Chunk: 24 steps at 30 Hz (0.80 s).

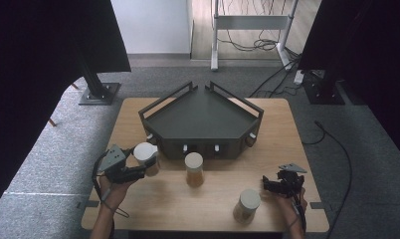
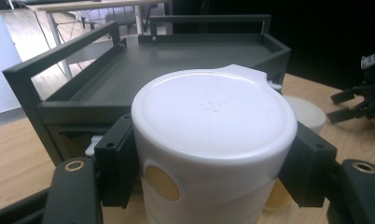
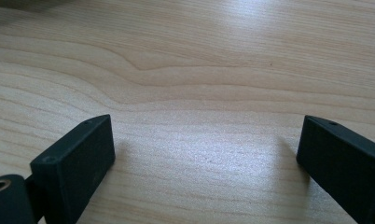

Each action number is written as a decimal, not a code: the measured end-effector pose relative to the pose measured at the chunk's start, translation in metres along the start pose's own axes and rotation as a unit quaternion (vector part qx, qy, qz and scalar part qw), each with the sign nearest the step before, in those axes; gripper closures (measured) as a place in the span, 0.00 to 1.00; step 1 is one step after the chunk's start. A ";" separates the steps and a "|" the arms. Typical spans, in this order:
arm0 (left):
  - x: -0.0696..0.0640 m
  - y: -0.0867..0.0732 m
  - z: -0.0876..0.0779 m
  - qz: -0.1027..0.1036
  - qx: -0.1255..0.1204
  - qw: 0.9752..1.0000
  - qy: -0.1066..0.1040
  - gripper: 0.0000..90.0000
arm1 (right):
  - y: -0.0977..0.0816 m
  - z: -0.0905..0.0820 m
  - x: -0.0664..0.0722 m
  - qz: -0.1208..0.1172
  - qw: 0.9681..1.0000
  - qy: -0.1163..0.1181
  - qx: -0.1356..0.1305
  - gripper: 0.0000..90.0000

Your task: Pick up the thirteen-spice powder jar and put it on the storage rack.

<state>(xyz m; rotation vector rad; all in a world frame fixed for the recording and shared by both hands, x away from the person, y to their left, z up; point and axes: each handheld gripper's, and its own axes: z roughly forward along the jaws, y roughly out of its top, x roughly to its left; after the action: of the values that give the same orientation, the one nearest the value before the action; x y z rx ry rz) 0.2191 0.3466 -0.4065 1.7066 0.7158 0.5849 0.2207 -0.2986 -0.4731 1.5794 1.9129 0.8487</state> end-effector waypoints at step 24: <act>0.010 0.046 0.019 -0.015 -0.023 1.000 0.011 0.35 | 0.000 0.000 0.000 0.000 1.000 0.000 0.000 0.04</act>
<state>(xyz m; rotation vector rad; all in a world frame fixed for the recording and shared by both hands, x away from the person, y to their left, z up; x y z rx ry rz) 0.2469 0.3331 -0.3664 1.6471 0.7366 0.5961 0.2208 -0.2987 -0.4731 1.5797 1.9129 0.8490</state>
